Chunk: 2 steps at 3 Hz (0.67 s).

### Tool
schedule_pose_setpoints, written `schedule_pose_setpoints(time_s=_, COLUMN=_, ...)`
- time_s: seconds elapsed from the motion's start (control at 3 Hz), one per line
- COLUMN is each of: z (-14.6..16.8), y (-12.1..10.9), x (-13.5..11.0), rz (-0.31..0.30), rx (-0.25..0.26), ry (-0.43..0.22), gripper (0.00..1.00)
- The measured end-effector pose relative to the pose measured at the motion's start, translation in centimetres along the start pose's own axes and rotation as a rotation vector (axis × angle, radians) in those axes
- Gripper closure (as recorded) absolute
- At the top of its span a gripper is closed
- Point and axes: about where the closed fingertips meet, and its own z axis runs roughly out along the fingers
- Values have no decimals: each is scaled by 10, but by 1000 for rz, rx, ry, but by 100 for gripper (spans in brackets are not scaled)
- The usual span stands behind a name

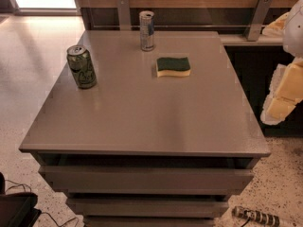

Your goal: Knock green can over

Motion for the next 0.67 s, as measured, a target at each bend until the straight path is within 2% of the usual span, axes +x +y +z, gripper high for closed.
schedule_pose_setpoints(time_s=0.33, z=0, y=0, x=0, rz=0, rx=0, ry=0, gripper=0)
schedule_pose_setpoints(time_s=0.67, z=3, y=-8, x=-10, rz=24, rx=19, ry=-70, gripper=0)
